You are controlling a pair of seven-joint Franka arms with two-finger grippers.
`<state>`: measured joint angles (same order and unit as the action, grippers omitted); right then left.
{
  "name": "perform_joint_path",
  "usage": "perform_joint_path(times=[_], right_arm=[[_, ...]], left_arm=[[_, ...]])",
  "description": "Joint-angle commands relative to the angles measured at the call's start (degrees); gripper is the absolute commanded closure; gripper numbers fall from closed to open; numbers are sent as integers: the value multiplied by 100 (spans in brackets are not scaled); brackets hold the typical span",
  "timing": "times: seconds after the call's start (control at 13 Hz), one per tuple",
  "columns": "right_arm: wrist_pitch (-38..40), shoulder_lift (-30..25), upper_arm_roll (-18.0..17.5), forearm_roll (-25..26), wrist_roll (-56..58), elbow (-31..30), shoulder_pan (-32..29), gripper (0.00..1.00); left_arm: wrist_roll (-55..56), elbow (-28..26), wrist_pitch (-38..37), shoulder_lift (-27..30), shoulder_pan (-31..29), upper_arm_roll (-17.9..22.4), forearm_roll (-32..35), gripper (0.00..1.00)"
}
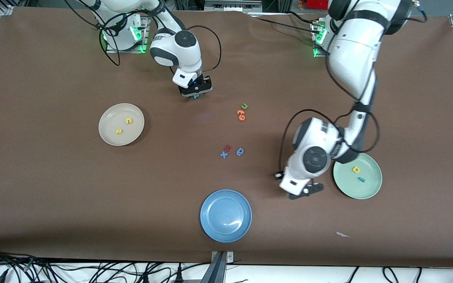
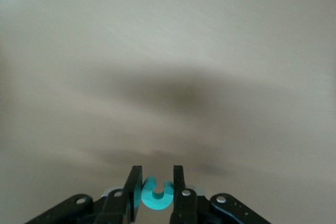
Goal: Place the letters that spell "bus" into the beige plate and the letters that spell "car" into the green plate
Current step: 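Lower the teal c onto the green plate and open the left gripper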
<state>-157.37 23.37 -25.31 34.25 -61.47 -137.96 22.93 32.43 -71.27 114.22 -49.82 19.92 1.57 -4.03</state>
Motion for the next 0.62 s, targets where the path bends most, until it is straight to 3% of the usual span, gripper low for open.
perform_joint_path(times=[0.0,0.23,0.38,0.46,0.54], right_arm=[[-215,28,35,152,-75,-311,-34,34],[-215,28,35,152,-75,-311,-35,38],[-215,28,35,161,-75,-302,-34,38],[-224,28,35,161,-75,-302,-34,38],[-224,28,35,169,-75,-293,-34,38]], left_arm=[[-1689,-54,-636,227,-741,-25,-28,82],[-3028,-80,-884,227,-1174,150,566,81],[-3505,-150,-901,210,-1332,142,903,76],[-3820,-159,-1023,175,-1333,151,1017,41],[-4154,-150,-1103,174,-1342,142,1053,0]])
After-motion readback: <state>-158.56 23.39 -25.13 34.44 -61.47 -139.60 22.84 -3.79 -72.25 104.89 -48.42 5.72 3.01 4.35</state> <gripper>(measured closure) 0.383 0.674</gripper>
